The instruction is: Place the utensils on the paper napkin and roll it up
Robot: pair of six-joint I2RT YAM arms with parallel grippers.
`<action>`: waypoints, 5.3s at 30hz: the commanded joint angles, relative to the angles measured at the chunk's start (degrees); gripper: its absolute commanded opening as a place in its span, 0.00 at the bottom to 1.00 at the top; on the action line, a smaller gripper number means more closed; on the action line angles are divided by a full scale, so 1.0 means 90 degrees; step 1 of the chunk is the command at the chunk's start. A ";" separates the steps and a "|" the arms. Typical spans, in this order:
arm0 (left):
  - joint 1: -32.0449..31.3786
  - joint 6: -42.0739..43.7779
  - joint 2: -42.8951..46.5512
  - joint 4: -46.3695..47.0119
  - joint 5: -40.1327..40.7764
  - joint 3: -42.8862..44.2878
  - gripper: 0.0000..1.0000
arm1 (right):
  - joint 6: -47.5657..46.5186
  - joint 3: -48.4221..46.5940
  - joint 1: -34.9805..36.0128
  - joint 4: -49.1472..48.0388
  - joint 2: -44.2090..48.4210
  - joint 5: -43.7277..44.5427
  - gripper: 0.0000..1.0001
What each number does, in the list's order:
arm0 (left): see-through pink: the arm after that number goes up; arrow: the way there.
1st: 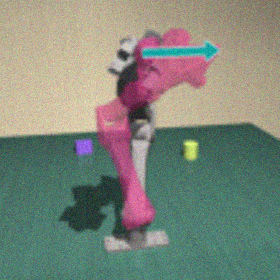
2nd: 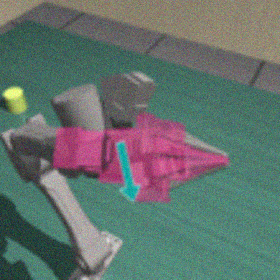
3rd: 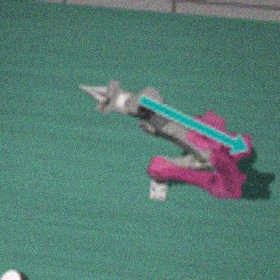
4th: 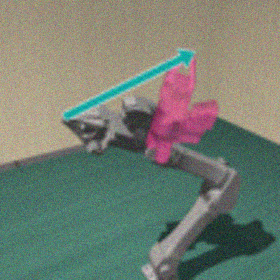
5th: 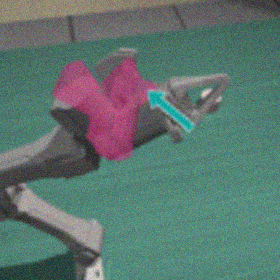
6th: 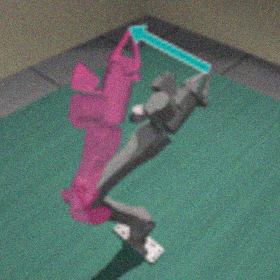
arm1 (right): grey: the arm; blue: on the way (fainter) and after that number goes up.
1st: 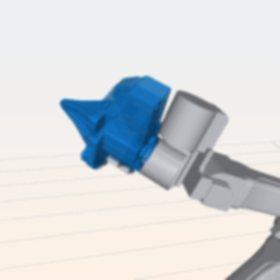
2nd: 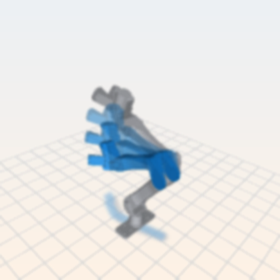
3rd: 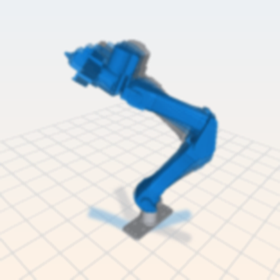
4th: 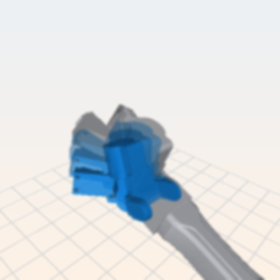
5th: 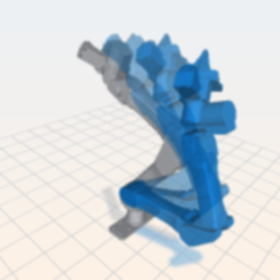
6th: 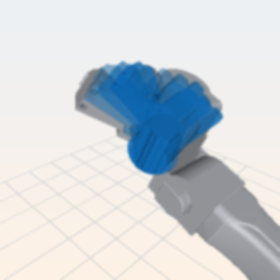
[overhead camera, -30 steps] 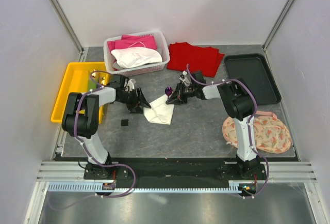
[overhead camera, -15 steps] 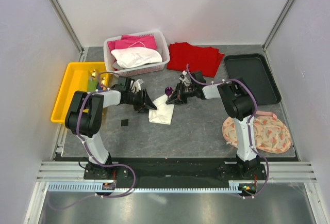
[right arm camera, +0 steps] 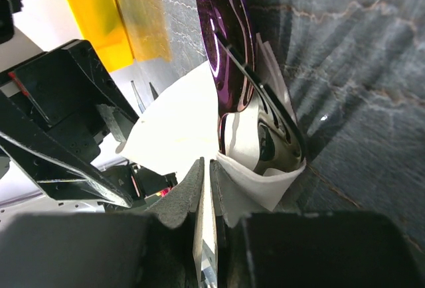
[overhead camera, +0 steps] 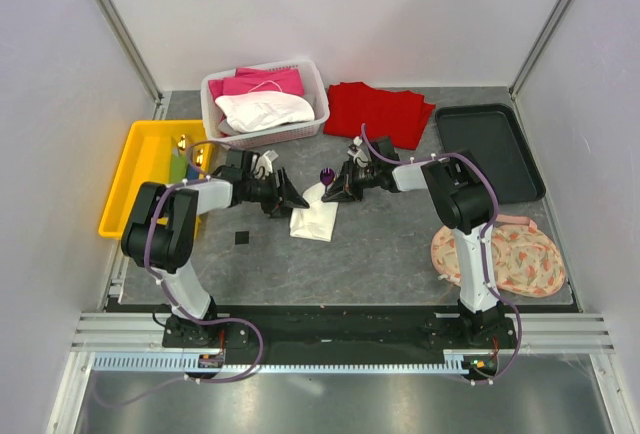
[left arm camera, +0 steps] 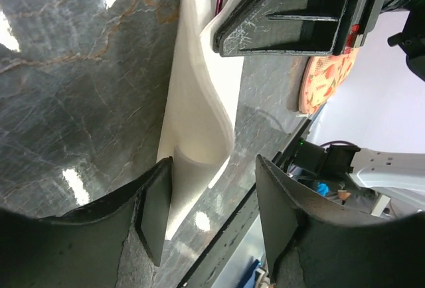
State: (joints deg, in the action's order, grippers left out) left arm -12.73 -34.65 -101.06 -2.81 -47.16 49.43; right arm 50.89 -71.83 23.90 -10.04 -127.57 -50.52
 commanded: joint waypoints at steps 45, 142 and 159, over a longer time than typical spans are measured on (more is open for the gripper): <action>-0.0812 -0.1530 -0.0606 0.1103 -0.0083 0.0445 0.05 | -0.0372 0.0013 0.0079 0.0589 -0.0406 0.1092 0.13; -0.1671 -0.1452 -0.1662 0.0566 0.1138 0.1139 0.23 | -0.0879 -0.0524 -0.0194 0.1642 0.0296 0.0672 0.28; -0.1642 -0.1394 -0.1672 0.0790 0.1021 0.1031 0.68 | -0.1767 -0.1130 -0.0556 0.3127 0.0698 0.0526 0.65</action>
State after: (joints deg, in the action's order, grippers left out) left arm -27.62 -48.69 -114.63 6.44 -43.51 60.38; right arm 38.87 -79.15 19.81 12.62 -122.96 -46.44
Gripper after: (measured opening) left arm 0.659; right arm 0.645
